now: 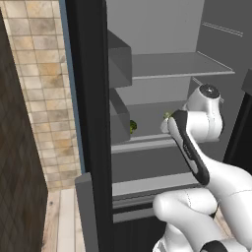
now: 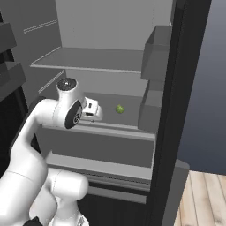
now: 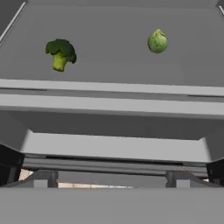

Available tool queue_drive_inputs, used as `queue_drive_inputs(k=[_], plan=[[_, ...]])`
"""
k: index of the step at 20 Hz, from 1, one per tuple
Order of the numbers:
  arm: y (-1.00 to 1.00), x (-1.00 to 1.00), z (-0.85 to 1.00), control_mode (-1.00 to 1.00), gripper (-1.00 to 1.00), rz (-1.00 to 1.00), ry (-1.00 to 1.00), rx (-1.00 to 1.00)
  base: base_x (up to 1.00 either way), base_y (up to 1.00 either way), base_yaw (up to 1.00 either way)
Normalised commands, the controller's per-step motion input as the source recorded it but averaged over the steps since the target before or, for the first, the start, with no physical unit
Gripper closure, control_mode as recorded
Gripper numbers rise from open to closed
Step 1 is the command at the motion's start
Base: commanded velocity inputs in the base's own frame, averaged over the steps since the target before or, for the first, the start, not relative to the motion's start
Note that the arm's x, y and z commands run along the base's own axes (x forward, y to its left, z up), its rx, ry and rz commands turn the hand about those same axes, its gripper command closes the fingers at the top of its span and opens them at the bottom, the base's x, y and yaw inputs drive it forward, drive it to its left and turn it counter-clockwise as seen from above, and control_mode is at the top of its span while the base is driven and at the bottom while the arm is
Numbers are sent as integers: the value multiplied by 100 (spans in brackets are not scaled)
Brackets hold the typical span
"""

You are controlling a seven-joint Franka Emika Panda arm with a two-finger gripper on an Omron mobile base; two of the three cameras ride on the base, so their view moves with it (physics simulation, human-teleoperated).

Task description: Move the broccoli and brussel sprout from the second highest shelf to the top shelf to make space. Then, place the pitcher from the counter on the cleared second highest shelf.

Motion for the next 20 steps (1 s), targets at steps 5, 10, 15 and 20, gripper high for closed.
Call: queue_drive_inputs(k=[5,10,15,20], plan=[[-38,35,-9,-100,-100,0,-4,0,0,0,0],[-44,66,-1,-100,-100,0,2,0,0,0,0],[-46,81,-2,-100,-100,0,10,0,0,0,0],[-17,71,-10,-100,-100,0,3,0,0,0,0]])
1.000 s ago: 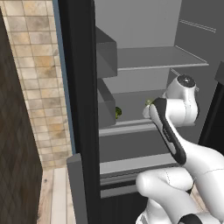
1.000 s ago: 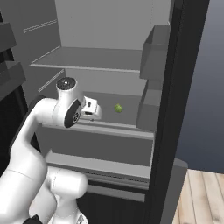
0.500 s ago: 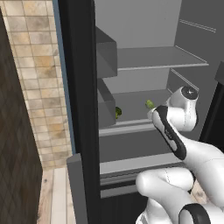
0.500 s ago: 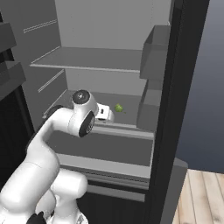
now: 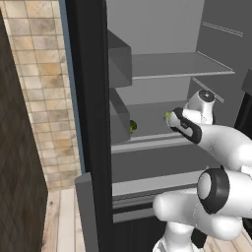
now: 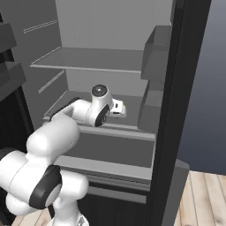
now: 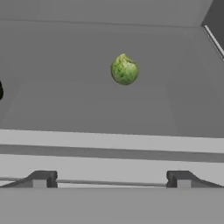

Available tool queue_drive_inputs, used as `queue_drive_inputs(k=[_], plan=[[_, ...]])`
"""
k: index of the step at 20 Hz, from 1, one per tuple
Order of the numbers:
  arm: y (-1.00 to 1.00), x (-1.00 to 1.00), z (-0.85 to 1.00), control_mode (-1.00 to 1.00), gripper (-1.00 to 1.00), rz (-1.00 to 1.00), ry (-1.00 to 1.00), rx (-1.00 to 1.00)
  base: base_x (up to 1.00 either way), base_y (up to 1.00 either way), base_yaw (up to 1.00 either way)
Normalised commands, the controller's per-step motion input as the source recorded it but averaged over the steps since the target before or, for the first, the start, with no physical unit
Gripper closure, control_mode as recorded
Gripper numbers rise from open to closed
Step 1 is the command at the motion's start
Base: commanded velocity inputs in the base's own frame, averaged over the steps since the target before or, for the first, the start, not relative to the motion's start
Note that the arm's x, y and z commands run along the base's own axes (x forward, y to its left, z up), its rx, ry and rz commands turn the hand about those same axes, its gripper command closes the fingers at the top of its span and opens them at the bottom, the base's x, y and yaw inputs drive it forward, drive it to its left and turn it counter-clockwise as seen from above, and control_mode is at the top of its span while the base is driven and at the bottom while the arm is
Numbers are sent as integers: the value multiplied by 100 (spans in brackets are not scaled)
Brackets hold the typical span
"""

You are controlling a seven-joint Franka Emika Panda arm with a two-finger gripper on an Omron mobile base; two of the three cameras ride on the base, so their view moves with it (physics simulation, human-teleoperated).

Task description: Move the broccoli and brussel sprout from the second highest shelf to the top shelf to make space. Then, place the pitcher from the counter on the cleared second highest shelf.

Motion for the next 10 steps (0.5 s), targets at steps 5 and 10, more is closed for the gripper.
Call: queue_drive_inputs(k=[5,10], plan=[[0,53,-23,-100,-100,0,0,0,0,0,0],[0,44,-35,-100,-100,0,0,0,0,0,0]])
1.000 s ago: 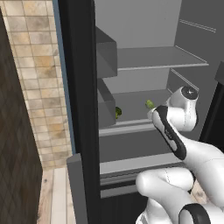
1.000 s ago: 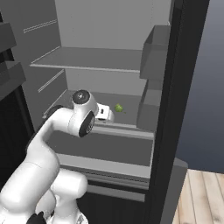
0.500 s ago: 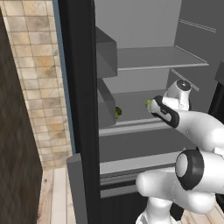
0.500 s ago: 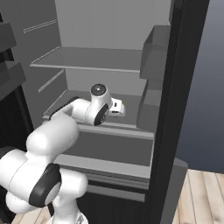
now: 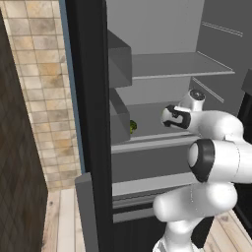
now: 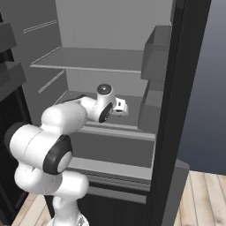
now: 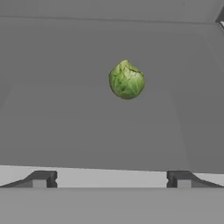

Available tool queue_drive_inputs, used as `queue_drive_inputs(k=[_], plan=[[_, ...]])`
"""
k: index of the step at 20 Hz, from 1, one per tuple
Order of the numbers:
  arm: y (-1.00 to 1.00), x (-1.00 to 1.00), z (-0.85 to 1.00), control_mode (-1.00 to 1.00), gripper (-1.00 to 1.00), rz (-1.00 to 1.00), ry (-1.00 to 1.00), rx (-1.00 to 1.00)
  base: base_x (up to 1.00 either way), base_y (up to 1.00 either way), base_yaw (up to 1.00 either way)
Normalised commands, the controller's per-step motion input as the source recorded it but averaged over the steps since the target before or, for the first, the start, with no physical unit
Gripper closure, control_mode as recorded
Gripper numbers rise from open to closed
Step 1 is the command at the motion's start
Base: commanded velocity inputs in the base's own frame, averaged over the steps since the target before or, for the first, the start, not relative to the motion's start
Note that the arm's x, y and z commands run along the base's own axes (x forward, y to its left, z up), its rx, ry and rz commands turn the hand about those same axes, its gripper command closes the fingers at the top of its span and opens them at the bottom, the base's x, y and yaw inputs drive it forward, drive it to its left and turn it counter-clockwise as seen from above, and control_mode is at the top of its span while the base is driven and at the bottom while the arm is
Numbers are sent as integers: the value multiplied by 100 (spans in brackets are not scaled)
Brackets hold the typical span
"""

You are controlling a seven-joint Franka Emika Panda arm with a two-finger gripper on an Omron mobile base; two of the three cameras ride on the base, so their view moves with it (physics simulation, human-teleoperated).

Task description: Move the broccoli and brussel sprout from the second highest shelf to the top shelf to make space. Then, place the pitcher from the counter on the cleared second highest shelf.

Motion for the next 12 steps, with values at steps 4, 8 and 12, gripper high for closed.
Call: queue_drive_inputs(k=[4,8,12], plan=[[0,46,-32,-100,-100,0,0,0,0,0,0],[0,51,-22,-100,-100,0,0,0,0,0,0],[0,53,-19,-100,-100,0,0,0,0,0,0]])
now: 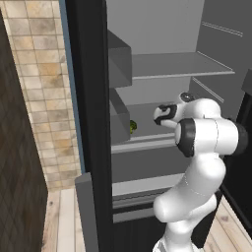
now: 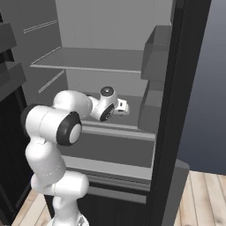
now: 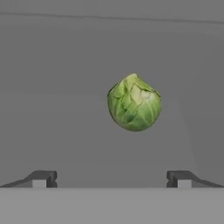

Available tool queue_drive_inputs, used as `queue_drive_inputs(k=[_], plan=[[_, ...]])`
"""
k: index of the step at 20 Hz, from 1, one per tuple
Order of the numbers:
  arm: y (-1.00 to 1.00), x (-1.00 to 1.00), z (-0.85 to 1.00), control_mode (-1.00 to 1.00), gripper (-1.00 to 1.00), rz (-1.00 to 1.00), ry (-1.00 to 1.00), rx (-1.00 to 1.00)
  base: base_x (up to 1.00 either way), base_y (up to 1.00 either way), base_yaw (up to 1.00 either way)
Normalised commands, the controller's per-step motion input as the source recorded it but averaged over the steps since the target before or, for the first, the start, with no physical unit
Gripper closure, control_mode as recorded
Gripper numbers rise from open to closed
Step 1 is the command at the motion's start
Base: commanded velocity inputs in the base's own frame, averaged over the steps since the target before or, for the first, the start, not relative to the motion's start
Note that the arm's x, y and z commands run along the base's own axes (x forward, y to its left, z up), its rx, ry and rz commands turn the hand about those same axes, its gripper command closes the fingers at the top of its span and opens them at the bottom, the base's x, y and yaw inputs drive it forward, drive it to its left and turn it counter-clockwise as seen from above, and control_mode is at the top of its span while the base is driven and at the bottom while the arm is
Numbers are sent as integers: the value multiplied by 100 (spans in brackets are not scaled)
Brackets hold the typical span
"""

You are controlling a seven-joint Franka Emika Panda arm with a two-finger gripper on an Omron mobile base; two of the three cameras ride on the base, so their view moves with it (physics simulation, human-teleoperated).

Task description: Move the broccoli and brussel sprout from the second highest shelf to the top shelf to make space. Then, place the pitcher from the counter on the cleared second highest shelf.

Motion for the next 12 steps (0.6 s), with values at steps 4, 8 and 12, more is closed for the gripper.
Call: queue_drive_inputs(k=[4,8,12], plan=[[-3,46,-14,-100,-100,0,-1,0,0,0,0],[-15,40,-11,-100,-100,0,-1,0,0,0,0],[-19,42,-9,-100,-100,0,-1,0,0,0,0]])
